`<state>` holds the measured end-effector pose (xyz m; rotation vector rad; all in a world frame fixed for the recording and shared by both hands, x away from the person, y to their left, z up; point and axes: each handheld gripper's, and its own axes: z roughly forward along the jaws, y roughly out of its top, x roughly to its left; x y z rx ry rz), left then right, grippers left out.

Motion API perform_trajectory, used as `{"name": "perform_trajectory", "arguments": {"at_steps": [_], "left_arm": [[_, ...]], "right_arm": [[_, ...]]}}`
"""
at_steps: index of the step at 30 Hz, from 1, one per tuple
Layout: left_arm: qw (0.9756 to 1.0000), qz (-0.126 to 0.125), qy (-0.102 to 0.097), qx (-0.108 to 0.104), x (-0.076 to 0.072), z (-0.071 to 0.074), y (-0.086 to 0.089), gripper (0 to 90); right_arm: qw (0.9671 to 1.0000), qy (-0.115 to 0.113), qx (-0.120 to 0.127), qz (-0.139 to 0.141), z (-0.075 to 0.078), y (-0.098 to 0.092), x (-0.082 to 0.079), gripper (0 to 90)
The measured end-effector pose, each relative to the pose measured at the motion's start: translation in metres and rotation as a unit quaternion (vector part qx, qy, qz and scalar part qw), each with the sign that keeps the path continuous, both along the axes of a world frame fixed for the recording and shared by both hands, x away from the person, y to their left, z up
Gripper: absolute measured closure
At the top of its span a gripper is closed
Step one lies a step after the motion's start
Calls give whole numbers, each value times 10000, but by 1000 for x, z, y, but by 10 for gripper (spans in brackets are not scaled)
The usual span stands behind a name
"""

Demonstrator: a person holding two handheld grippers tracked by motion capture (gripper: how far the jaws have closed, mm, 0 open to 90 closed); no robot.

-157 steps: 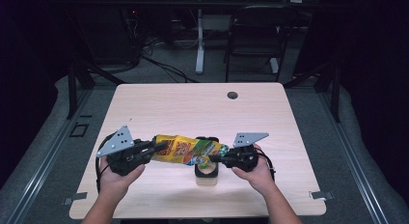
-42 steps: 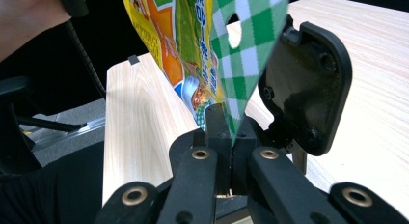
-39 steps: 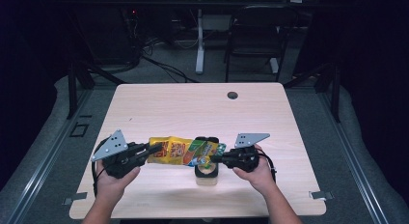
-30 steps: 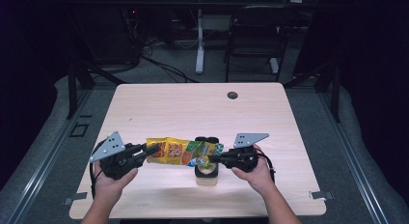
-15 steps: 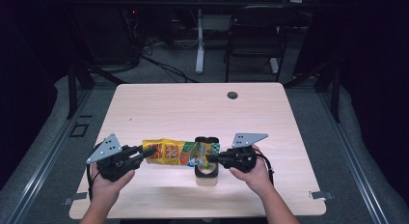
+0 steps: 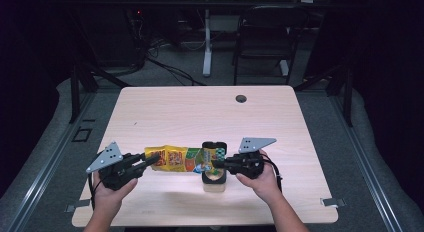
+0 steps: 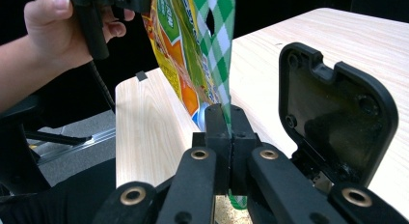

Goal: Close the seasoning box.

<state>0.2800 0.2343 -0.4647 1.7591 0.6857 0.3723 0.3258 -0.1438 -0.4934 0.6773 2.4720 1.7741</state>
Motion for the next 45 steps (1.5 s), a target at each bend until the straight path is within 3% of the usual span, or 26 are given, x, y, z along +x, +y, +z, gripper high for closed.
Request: {"name": "perform_trajectory", "arguments": {"at_steps": [3, 6, 10, 14, 25, 26, 28, 32, 40, 41, 45], "left_arm": [[9999, 106, -8, -115, 0, -5, 3, 779], [9998, 25, 58, -191, 0, -10, 7, 777], [9998, 51, 40, -188, -1, -14, 10, 776], [9997, -85, 85, -214, 2, -17, 14, 770], [9995, -32, 172, -269, 4, -26, 16, 753], [9994, -155, 216, -218, 5, -26, 17, 750], [9994, -77, 202, -253, 5, -28, 16, 746], [9993, -169, 256, -217, 6, -30, 14, 735], [9993, -50, 318, -168, 7, -35, 14, 714], [9990, -190, 386, -146, 8, -36, 16, 710], [9991, 1, 392, -173, 8, -41, 17, 698]], "right_arm": [[10000, -41, -59, -6, 2, 3, 0, 900], [9999, -46, -95, -48, 4, 7, -1, 900], [9998, -51, -180, -92, 6, 10, -3, 900], [9995, -78, -262, -158, 9, 13, -6, 900], [9986, -2, -449, -281, 17, 18, -9, 900], [9985, -1, -455, -288, 17, 18, -10, 900], [9985, 1, -466, -296, 19, 18, -11, 900], [9982, 69, -515, -289, 23, 16, -10, 900], [9982, 72, -553, -217, 26, 17, -8, 900], [9982, 74, -540, -231, 26, 18, -8, 900], [9982, 51, -572, -182, 28, 21, -7, 900]]}}
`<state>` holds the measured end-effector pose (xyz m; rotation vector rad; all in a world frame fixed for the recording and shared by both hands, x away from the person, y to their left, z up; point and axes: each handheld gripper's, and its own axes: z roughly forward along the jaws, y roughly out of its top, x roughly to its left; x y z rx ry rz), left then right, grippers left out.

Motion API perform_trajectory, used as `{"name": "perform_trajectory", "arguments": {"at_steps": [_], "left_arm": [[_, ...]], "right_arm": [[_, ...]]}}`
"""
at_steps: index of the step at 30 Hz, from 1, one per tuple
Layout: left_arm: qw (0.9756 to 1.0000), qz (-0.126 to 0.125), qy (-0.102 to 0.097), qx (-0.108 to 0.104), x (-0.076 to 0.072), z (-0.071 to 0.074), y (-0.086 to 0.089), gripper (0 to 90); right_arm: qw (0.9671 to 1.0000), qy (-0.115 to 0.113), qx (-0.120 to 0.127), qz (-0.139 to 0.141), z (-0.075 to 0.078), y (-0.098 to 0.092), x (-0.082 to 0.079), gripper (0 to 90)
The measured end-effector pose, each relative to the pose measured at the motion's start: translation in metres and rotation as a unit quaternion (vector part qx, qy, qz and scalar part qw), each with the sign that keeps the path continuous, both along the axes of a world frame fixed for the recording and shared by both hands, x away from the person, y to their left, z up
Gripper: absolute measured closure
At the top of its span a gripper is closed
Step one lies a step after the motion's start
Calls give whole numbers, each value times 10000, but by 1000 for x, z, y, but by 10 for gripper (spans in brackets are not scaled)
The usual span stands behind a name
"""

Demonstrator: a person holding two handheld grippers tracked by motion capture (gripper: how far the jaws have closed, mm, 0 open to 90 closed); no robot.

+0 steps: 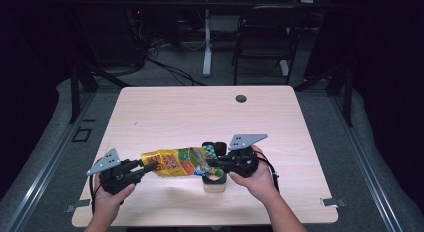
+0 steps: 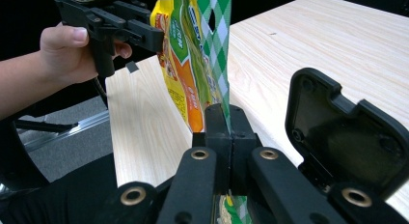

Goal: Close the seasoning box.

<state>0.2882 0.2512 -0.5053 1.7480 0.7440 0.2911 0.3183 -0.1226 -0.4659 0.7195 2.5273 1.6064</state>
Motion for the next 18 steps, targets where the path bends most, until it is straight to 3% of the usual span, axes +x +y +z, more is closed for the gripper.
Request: {"name": "perform_trajectory", "arguments": {"at_steps": [3, 4, 18], "left_arm": [[9999, -135, 66, 31, 1, -2, 2, 688], [10000, -21, 35, 31, 0, -3, 1, 686], [9996, 110, 178, 207, 2, -14, -2, 611]], "right_arm": [[10000, -20, -24, 16, 1, 1, 0, 900], [10000, -18, -10, 18, 1, 2, 0, 900], [9999, -112, -61, 53, 3, 9, 3, 900]]}}
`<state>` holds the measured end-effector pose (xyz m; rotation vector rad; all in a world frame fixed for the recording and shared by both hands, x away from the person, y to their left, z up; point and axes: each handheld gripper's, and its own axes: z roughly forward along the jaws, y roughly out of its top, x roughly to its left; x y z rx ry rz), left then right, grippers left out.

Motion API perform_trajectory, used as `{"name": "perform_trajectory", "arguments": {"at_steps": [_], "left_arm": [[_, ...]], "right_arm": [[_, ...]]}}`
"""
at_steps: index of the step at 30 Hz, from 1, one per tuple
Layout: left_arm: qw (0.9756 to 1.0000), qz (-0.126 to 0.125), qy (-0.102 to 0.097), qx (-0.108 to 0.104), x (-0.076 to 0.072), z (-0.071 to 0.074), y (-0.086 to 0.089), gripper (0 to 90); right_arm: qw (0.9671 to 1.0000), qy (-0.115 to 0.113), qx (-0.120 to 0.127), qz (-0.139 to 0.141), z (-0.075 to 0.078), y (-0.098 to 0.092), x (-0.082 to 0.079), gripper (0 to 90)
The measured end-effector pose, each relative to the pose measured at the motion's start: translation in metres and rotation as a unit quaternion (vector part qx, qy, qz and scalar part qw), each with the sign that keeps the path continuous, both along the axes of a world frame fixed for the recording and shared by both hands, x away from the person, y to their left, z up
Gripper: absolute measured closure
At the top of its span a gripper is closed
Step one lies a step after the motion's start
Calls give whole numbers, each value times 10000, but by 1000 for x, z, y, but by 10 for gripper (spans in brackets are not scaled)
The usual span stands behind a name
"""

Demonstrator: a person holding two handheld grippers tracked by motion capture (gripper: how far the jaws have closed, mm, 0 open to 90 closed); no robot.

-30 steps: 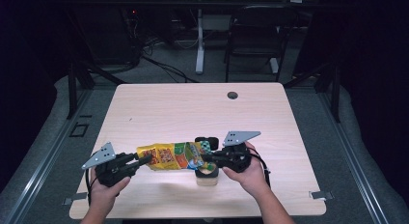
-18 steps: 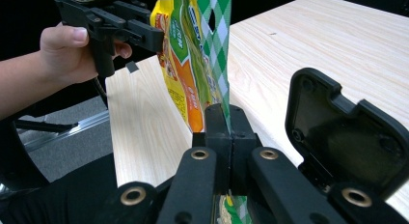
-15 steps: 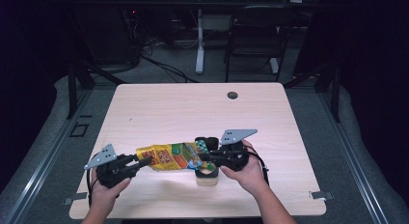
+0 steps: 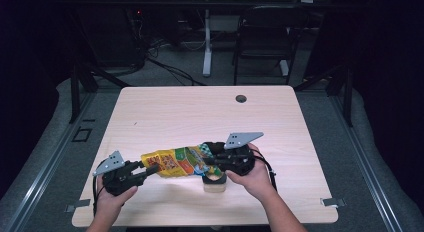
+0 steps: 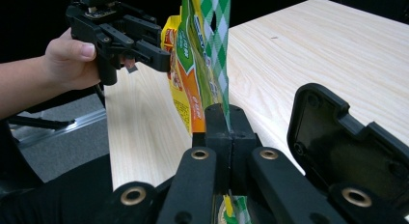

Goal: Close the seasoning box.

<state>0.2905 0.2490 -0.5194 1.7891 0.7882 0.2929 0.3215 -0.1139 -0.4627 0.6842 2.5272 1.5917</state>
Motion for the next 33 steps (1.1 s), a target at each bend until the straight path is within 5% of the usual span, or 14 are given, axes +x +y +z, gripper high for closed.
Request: {"name": "perform_trajectory", "arguments": {"at_steps": [33], "left_arm": [[9995, 209, 125, 209, 2, -11, 11, 570]], "right_arm": [[9998, -132, -9, 117, 6, 12, 0, 900]]}}
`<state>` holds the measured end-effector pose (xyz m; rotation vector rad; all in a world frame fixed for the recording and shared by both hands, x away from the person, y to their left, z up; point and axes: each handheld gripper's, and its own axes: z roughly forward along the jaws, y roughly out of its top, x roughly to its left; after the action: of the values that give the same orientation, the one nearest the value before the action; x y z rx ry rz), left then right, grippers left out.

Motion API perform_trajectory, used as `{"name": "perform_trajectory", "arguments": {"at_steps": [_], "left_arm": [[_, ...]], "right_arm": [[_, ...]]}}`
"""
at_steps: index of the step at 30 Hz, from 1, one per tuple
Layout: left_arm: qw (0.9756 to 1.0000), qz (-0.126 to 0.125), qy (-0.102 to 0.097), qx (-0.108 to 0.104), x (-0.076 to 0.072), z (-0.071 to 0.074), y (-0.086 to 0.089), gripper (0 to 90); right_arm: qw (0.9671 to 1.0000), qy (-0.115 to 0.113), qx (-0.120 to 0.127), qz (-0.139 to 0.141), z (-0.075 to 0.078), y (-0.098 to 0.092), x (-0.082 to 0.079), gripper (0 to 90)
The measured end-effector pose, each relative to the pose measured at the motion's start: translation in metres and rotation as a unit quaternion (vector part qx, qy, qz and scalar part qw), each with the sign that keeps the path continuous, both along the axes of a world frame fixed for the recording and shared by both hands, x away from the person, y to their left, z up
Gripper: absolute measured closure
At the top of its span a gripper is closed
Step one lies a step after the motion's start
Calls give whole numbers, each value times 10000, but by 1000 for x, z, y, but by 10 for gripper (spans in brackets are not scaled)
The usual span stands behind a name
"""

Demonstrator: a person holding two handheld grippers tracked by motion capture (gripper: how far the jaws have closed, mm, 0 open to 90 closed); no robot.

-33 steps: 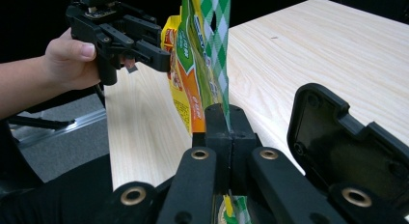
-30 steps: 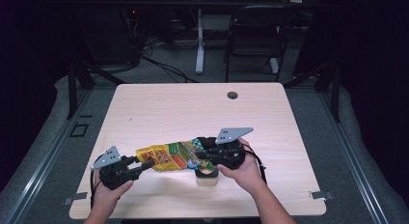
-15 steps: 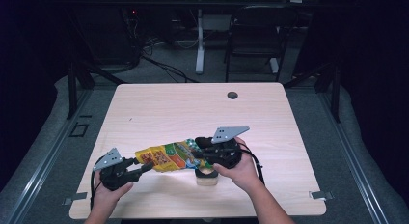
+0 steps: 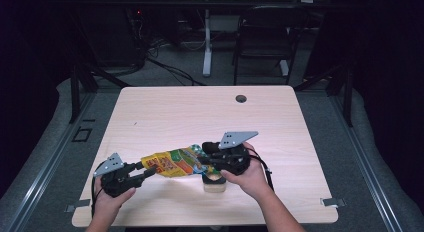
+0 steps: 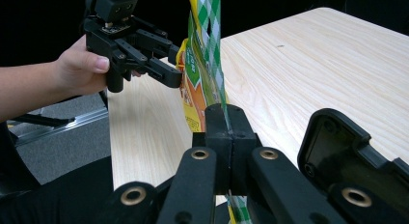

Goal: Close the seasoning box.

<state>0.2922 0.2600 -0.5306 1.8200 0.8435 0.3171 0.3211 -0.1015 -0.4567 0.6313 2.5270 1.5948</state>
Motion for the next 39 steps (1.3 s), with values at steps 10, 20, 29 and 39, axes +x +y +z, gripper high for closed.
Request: {"name": "perform_trajectory", "arguments": {"at_steps": [10, 20, 29, 39], "left_arm": [[9997, 221, -5, -63, 0, 3, 15, 566], [9989, 452, -89, -97, 0, 7, 26, 567], [9994, 202, -272, -53, -5, 18, 17, 640], [9996, 104, -268, 41, 0, 15, 3, 607]], "right_arm": [[10000, -12, -26, -27, 2, 0, 1, 900], [9999, -13, -114, -46, 4, 7, 0, 900], [9998, 7, -175, -44, 4, 13, 2, 900], [9998, 16, -211, -1, 6, 18, 3, 900]]}}
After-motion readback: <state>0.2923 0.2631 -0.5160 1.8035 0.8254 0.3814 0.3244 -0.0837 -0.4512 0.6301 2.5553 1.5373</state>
